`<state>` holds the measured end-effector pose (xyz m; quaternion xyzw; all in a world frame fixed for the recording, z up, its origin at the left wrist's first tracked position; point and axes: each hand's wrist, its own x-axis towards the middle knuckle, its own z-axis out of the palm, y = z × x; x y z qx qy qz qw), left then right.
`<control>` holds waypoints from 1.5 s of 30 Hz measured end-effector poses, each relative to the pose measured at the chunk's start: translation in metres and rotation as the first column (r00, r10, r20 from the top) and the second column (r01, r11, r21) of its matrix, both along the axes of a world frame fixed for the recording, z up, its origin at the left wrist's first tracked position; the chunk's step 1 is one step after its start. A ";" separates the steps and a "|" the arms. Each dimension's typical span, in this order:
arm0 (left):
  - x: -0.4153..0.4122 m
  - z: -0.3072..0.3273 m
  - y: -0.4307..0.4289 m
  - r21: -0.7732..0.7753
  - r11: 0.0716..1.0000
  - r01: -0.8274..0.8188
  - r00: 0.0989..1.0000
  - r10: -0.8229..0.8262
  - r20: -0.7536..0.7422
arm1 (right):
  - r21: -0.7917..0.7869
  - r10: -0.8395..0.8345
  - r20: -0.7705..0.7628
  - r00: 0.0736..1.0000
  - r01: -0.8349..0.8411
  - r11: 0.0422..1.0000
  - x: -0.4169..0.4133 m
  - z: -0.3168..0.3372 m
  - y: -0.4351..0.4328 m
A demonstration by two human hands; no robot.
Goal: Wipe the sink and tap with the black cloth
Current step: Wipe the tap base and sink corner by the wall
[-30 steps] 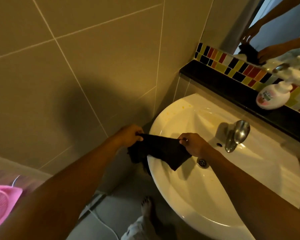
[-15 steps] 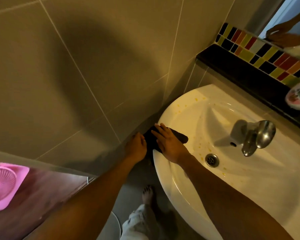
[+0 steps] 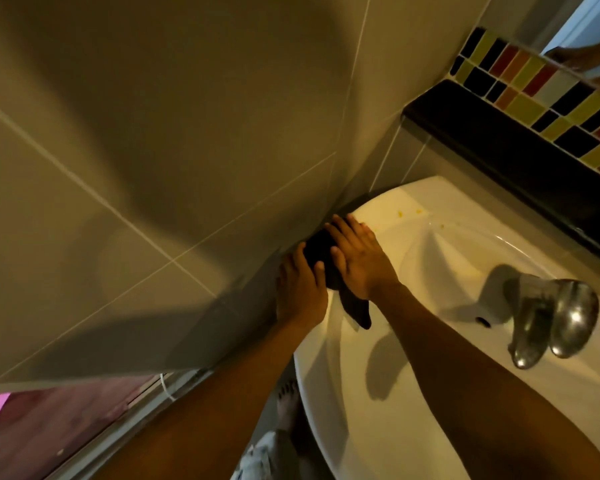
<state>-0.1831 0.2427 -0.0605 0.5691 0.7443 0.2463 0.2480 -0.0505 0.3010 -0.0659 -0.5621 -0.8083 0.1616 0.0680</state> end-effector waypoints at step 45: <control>0.033 -0.014 0.023 -0.118 0.984 0.134 0.939 -0.165 -0.303 | -0.104 -0.518 0.418 0.746 0.606 0.789 0.136 0.020 -0.009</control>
